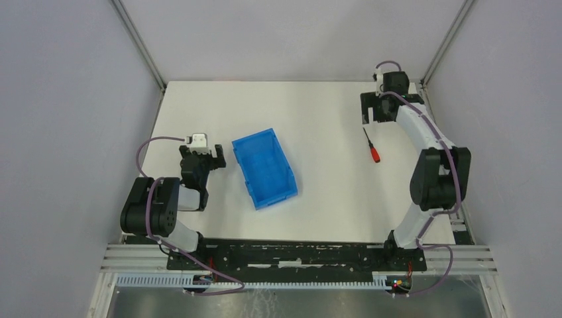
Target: Put the screwdriver in the bin
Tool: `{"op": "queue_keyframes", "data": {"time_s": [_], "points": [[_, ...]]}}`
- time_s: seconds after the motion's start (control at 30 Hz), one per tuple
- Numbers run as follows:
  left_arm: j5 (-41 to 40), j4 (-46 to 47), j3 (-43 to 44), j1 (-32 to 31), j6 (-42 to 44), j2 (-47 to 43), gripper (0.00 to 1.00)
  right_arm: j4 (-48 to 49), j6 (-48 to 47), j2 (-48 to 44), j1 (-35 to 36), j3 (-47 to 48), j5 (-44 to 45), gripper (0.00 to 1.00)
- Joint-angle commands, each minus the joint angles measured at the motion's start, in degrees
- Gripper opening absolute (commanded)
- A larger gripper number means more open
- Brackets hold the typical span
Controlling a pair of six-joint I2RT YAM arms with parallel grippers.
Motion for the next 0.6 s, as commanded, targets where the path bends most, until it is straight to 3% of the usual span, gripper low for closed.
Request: {"op": "queue_keyframes", "data": {"time_s": [0.0,0.33,0.47,0.53,0.57], "points": [[-0.2,2.2,0.2,-0.1,-1.8,-0.6,1.0,-7.7,-2.5,7.7,-0.2,1.5,1.4,0.95],[-0.2,2.2,0.2,-0.1,-1.8,-0.6,1.0,-2.8,-3.7,15.7,-0.2,-5.1,0.1,0.6],[-0.2,2.2,0.2,-0.1,-1.8,-0.6,1.0,-3.9,-3.9,17.1,-0.2,-6.2,0.5,0.55],[-0.3,2.2,0.2,-0.1,-1.8,-0.6,1.0,-4.3,-3.9,17.0,-0.1,-6.3,0.1,0.4],[-0.3,2.2,0.2,-0.1,-1.8,-0.6,1.0,-5.1,-3.9,17.0,-0.2,-5.5,0.0,0.26]]}}
